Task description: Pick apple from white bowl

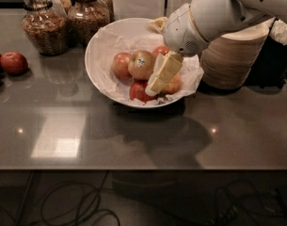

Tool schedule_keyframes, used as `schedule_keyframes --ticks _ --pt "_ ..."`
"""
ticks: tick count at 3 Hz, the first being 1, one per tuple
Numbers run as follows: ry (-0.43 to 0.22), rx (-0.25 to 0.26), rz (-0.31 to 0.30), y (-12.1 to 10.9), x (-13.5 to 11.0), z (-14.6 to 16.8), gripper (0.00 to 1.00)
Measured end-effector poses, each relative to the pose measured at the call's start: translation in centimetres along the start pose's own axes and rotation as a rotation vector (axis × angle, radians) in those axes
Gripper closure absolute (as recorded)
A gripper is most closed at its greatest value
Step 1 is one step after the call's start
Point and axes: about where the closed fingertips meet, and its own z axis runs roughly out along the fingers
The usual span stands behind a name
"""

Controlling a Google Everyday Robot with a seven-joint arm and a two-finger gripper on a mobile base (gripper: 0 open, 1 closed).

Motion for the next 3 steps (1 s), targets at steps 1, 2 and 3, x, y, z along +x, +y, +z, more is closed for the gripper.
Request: schedule_keyframes --ticks 1,2,3 --pt "-0.002 0.013 0.013 -1.1 0.9 0.6 0.00" --pt "-0.006 0.003 0.018 -1.7 1.3 1.6 0.00" --pt "-0.013 -0.027 0.026 -1.6 1.6 2.9 0.00"
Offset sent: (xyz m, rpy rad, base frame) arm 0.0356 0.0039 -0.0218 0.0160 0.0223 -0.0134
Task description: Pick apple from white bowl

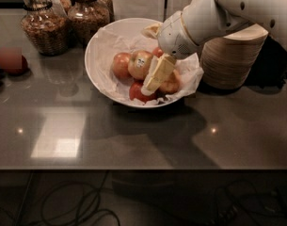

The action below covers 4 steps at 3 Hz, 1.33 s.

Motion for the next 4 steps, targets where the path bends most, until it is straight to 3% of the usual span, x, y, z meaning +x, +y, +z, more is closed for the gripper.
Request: schedule_keyframes --ticks 2,3,4 --pt "0.005 -0.046 0.029 0.43 1.37 1.49 0.00" --pt "0.006 -0.048 0.031 0.45 1.46 1.55 0.16" --pt "0.006 -0.048 0.031 0.46 1.46 1.55 0.39"
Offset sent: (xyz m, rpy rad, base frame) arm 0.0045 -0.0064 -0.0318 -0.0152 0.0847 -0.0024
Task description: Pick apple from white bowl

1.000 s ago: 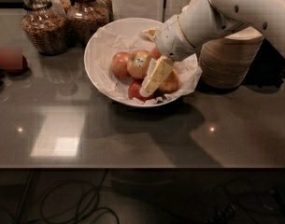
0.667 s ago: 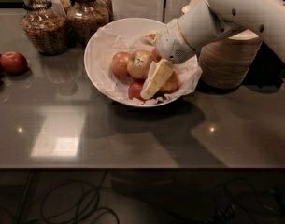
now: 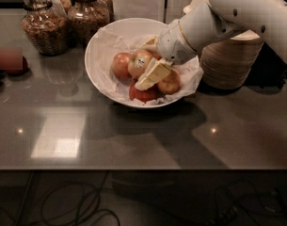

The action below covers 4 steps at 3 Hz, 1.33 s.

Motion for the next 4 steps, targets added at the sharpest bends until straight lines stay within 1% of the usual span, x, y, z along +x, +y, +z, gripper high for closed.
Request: schedule_keyframes --ticks 2,3,4 --pt "-0.001 0.000 0.001 0.0 0.0 0.0 0.86" --pt "-0.024 0.010 0.006 -0.2 -0.2 -0.6 1.00" --pt "-0.064 0.023 -0.027 -0.8 -1.9 -2.0 1.00"
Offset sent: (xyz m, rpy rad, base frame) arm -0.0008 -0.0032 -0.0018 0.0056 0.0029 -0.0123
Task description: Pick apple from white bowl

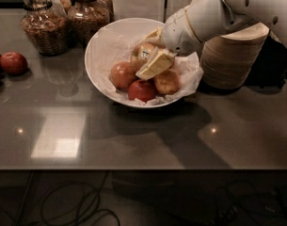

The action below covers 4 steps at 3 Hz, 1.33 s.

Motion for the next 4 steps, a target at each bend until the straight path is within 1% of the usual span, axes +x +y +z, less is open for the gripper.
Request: schedule_keyframes --ticks 1,2,3,4 --pt "-0.054 0.026 -0.076 0.3 -3.2 -2.4 1.00" --pt "-0.100 0.033 -0.135 2.6 -5.1 -3.9 1.00" --pt "-0.133 0.014 -0.155 6.7 -5.3 -4.3 1.00" --pt "-0.103 0.026 -0.153 4.9 -4.9 -4.9 1.00"
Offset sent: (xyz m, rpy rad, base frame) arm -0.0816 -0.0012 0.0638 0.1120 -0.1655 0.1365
